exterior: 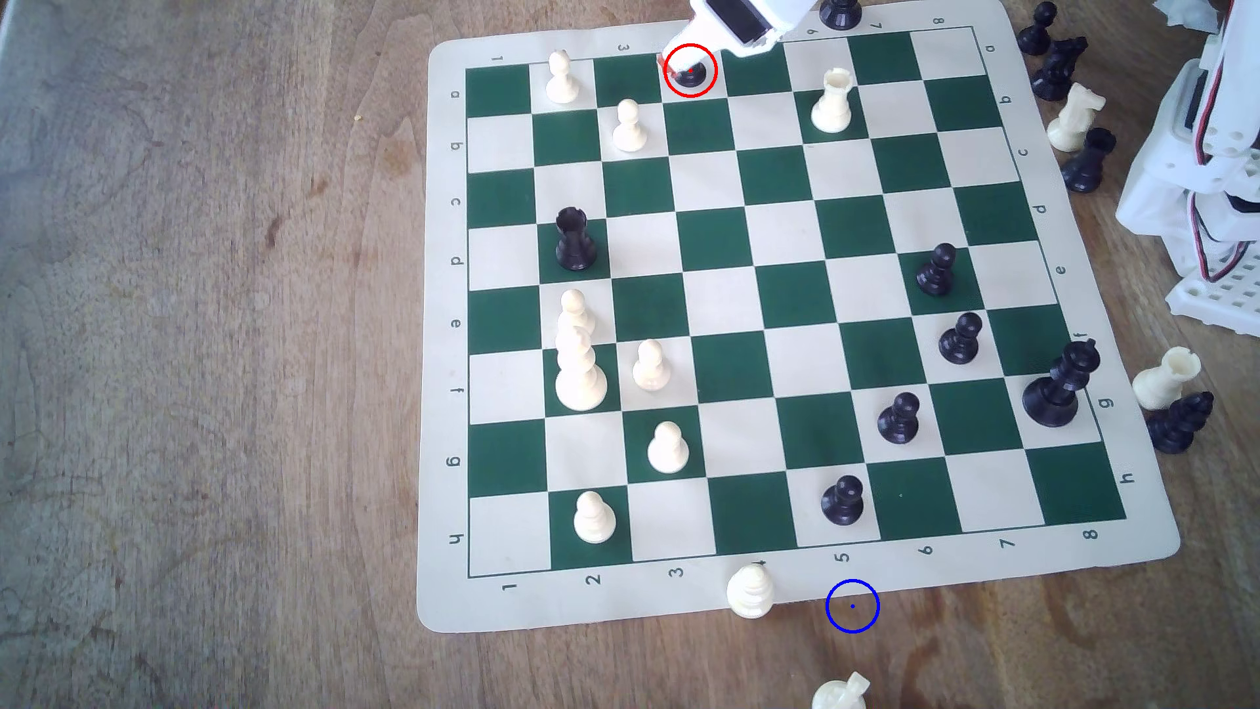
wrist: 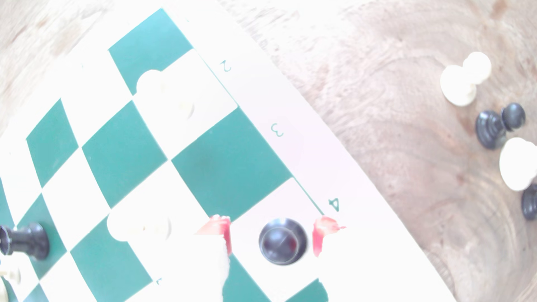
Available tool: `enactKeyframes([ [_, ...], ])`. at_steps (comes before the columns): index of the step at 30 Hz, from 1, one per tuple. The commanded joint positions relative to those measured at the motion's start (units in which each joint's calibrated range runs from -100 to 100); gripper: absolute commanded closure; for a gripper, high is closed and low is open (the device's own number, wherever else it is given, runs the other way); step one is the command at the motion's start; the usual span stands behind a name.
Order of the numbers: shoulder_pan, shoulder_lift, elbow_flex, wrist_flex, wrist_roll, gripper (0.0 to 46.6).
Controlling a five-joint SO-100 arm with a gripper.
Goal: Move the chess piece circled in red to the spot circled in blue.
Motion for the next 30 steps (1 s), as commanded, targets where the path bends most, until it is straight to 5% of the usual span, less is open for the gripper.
enactKeyframes([
  [1,-0.1,-1.0,-2.2,-1.1,-0.1,31.6],
  [15,-0.7,-0.1,-1.3,-1.8,-0.1,32.4],
  [21,-0.7,0.0,-1.1,-1.5,0.4,37.7],
  [24,-0.5,0.0,-0.6,-1.4,0.9,46.4],
  [30,-0.7,-0.1,-0.2,-1.4,1.2,46.4],
])
